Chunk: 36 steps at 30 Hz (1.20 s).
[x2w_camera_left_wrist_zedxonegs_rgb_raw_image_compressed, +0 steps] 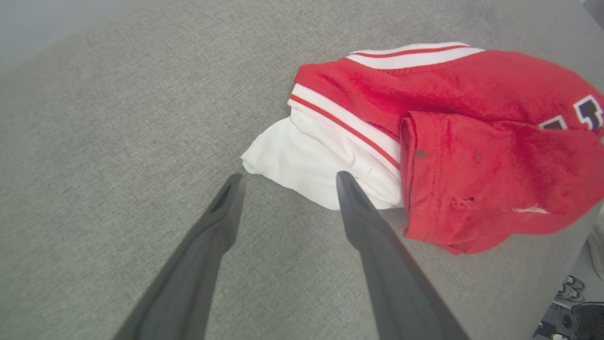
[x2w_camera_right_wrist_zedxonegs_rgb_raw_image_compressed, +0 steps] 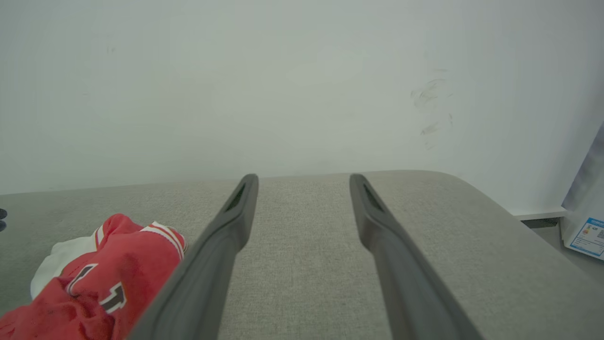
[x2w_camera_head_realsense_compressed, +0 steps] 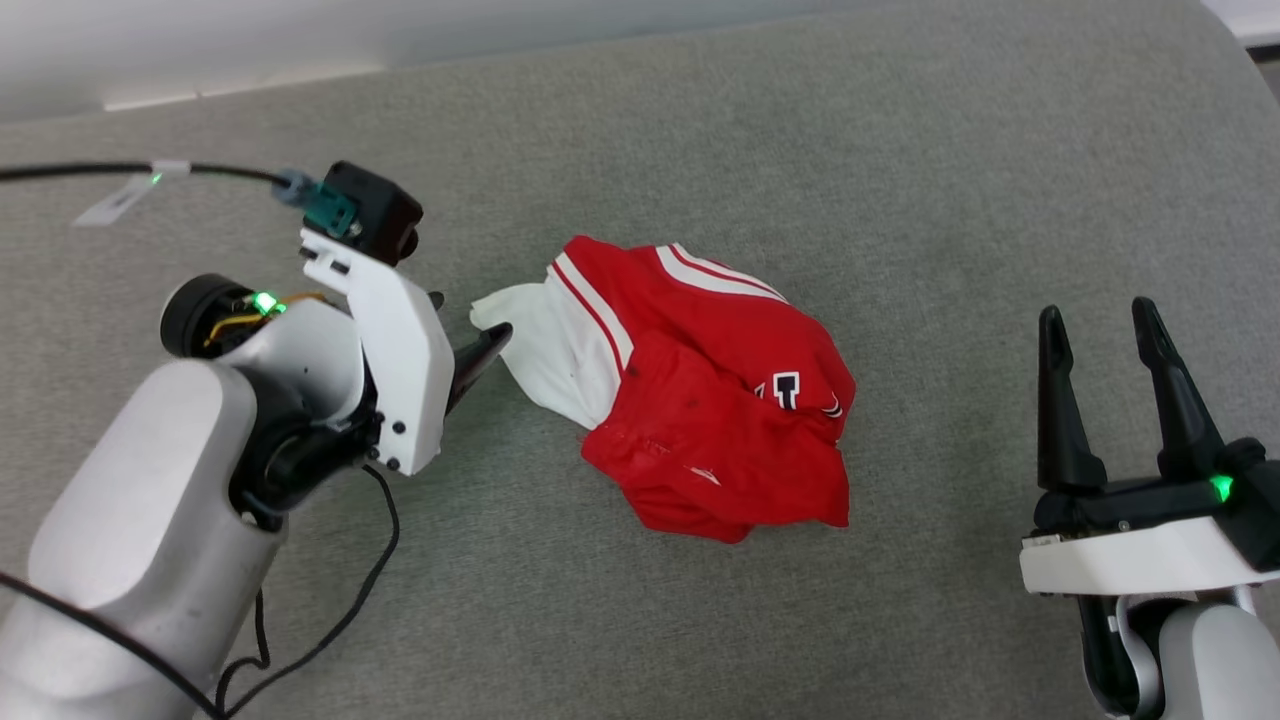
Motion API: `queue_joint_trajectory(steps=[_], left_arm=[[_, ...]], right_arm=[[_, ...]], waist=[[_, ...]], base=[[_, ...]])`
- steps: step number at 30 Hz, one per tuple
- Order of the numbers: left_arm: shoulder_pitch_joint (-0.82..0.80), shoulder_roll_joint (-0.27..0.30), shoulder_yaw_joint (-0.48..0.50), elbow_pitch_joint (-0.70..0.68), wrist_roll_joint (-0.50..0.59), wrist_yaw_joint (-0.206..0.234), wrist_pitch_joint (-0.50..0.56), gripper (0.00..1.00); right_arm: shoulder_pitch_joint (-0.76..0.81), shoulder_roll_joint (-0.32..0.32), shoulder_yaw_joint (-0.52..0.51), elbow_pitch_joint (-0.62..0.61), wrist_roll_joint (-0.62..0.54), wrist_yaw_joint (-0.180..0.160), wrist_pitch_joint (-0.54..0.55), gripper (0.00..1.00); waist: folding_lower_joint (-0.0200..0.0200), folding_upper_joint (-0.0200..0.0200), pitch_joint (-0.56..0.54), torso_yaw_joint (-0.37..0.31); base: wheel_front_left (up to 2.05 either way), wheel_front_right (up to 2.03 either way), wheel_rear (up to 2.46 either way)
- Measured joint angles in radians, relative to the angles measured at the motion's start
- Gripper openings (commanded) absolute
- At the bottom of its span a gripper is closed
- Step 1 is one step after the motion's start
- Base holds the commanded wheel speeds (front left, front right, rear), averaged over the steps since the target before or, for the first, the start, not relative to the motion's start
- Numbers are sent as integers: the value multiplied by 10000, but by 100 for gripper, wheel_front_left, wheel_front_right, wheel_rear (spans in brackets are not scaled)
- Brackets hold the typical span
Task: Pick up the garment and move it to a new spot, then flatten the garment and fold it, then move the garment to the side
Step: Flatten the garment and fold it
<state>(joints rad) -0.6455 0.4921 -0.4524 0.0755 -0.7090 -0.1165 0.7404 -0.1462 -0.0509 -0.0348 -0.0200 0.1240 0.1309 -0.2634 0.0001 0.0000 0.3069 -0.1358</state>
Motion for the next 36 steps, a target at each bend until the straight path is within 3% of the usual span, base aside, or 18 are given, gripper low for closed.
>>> queue_joint_trajectory(steps=[5, 13, 14, 15, 16, 27, 36], left_arm=[[-781, 61, -456, 656, -56, -67, 882, 100], [-1175, 207, -1089, 1774, 393, -96, 913, 100], [-1174, 232, -1170, 1850, 337, -100, 909, 87], [-1173, 242, -1216, 1914, 261, -104, 834, 26], [-1172, 238, -1266, 1981, 174, -113, 792, 0], [-405, 247, -1264, 2447, -384, -125, -1329, 0], [1064, 1223, 123, 1708, -796, 512, -3124, 0]], right_arm=[[-273, 2, 151, -102, 194, 0, 0, 100], [-382, 4, 238, -136, 347, 0, 0, 100], [-382, 2, 222, -136, 353, 0, 0, 100], [-381, 2, 205, -140, 353, 0, 0, 100], [-381, 2, 178, -138, 353, 0, 0, 100], [-301, 4, 151, 54, -63, 0, 0, 100], [269, 6, 157, 303, -370, 0, 0, 100]], waist=[[1, 0, 466, -326], [0, 0, 964, -783], [0, 0, 996, -811], [0, 0, 1017, -825], [0, 0, 1019, -822], [0, 0, 174, -371], [-1, 0, -982, 469]], base=[[0, 0, 0], [0, 0, 0], [0, 0, 0], [0, 0, 0], [0, 0, 0], [0, 0, 0], [0, 0, 0]])
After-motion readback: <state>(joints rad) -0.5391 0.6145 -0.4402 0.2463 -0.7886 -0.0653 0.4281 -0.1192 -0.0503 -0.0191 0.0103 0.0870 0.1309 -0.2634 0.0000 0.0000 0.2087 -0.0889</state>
